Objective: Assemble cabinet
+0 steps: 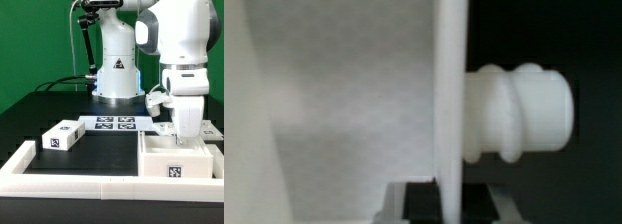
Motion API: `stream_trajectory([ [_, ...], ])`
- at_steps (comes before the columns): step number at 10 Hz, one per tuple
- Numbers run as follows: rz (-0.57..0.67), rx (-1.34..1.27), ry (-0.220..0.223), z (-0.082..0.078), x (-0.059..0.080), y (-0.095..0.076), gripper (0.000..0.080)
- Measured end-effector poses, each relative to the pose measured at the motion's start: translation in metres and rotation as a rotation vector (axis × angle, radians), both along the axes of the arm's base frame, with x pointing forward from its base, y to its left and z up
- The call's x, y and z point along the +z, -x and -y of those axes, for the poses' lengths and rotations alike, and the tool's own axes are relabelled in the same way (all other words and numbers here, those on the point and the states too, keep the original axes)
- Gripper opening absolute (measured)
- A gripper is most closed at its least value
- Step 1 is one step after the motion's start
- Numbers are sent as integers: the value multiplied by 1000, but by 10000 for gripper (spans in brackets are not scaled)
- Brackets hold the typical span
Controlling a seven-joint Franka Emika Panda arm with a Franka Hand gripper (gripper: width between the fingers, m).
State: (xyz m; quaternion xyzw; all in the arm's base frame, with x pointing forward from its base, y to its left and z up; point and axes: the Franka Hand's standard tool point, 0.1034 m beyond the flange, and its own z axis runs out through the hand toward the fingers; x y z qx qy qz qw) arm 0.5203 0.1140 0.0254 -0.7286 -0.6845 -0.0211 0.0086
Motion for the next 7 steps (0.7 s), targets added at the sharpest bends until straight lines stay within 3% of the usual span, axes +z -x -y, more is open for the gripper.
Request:
stream_trajectory([
  [2,-2,7,-4,-8,0,-12,34],
  [6,-29,10,8,-8,0,-12,34],
  [7,-30,10,8,-8,0,-12,107],
])
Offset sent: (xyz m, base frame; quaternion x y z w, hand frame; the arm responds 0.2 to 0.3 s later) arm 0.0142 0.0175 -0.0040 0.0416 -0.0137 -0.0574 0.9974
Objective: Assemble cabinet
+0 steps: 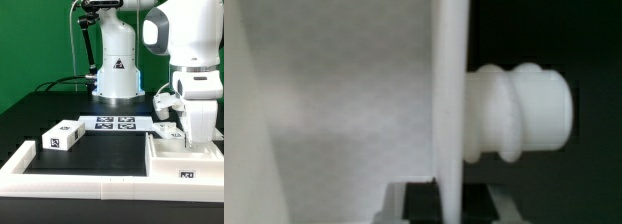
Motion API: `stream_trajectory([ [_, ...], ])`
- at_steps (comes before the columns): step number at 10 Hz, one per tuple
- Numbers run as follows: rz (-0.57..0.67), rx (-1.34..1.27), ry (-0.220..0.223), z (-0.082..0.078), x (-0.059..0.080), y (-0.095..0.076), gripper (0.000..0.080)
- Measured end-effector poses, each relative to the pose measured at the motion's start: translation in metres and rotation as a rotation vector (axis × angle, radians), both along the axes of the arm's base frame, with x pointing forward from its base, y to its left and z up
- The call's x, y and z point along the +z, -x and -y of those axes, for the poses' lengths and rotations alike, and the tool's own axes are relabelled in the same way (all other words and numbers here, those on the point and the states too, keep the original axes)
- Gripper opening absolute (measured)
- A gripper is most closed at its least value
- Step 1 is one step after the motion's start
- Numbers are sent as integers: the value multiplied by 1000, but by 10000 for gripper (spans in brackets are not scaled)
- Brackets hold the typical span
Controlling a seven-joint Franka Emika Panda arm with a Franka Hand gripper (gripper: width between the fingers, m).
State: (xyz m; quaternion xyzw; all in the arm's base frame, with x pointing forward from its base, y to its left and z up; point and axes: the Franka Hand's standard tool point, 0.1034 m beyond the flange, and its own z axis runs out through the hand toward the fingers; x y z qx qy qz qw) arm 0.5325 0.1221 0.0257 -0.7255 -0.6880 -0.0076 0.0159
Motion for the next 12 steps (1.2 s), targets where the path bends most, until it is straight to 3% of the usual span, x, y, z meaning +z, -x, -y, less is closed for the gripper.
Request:
stream_trajectory([
  [1,0,-1,0,0,0,0,107],
  [3,0,-1,0,1,0,0,410],
  [4,4,-4,1,2,3,0,410],
  [5,9,-5,4,4,8,1,612],
  [6,11,-5,8,7,15,7,731],
  [10,18,-64,29,1,49,49,795],
  [12,46,-68,7,-18,53,72,797],
])
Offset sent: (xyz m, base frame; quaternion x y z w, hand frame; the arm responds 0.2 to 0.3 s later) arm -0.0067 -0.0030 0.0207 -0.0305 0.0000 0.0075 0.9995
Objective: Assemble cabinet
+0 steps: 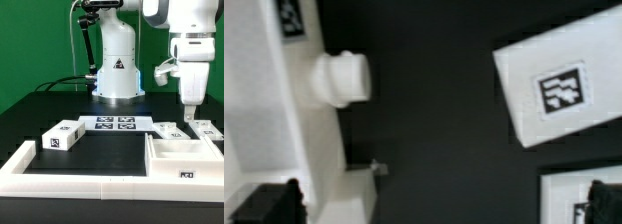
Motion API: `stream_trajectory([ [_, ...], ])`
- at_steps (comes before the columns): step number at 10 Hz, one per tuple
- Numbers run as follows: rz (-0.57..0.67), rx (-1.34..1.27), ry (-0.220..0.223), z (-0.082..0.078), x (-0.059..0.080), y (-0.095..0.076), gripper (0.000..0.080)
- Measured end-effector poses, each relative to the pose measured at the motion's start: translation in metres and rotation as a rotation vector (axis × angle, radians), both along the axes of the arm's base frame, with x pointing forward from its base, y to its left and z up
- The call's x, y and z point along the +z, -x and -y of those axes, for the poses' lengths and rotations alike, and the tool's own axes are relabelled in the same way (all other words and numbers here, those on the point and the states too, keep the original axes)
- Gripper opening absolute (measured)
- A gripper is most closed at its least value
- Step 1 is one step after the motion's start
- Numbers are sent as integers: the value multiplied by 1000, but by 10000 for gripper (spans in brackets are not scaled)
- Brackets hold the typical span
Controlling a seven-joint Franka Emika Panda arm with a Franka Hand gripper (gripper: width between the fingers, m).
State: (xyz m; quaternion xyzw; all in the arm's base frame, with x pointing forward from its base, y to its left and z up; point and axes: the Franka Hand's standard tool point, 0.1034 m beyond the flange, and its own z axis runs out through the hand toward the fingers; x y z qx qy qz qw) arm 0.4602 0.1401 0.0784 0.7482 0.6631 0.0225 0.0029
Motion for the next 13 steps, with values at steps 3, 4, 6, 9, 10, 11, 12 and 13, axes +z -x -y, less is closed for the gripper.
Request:
stream_trajectory([
  [3,-3,-4,-4,-1,-3,6,797],
  [4,-5,-4,-4,-1,-4,7,797],
  [6,5,-5,-17,-11,-6,16,797],
  [9,-6,38,-46,-33,-21,52,797],
  [10,-10,41,-56,-39,-27,58,797],
  [11,-12,40,-55,-38,-27,58,797],
  [12,-13,39,-55,-38,-27,58,797],
  [13,-13,39,-55,-38,-27,58,797],
])
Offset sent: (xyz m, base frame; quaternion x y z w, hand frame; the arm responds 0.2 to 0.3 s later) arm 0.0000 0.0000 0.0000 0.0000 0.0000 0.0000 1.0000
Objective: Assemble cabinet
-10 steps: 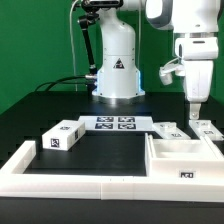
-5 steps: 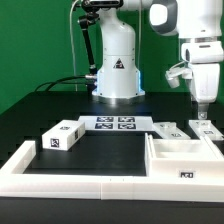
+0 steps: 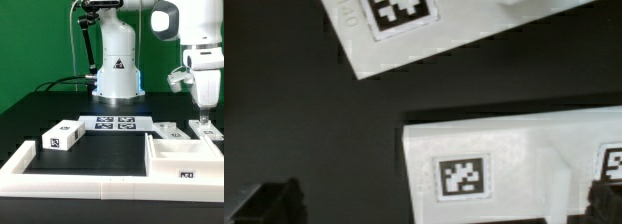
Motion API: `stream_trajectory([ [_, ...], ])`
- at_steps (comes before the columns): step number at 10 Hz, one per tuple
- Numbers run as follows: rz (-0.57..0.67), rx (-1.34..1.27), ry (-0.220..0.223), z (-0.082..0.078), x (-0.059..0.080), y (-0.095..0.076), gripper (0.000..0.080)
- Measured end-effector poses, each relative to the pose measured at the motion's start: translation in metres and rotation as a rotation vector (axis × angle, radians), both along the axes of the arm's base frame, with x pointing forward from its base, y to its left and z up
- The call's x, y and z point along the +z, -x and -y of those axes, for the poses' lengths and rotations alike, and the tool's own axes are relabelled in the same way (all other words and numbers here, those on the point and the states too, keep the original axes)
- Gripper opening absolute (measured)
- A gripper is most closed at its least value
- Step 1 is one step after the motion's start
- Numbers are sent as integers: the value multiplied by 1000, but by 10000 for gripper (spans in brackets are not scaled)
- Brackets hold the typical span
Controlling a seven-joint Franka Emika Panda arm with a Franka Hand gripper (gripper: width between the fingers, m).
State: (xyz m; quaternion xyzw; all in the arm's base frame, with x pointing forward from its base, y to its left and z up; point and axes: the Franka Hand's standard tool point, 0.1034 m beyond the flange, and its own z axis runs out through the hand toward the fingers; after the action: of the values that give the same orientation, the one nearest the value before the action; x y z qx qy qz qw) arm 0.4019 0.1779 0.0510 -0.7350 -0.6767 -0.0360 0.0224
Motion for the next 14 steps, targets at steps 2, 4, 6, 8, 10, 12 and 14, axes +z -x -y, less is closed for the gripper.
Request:
stream_trajectory([
  [2,13,-25,-25,-12,-3,8,797],
  [4,16,1,-57,-28,-16,29,797],
  [6,7,2,-71,-31,-25,36,797],
  [8,1,-2,-85,-33,-33,41,797],
  [10,-6,-8,-89,-31,-38,43,797],
  [12,-13,-14,-88,-29,-41,45,531],
  [14,-13,-16,-88,-28,-41,44,399],
])
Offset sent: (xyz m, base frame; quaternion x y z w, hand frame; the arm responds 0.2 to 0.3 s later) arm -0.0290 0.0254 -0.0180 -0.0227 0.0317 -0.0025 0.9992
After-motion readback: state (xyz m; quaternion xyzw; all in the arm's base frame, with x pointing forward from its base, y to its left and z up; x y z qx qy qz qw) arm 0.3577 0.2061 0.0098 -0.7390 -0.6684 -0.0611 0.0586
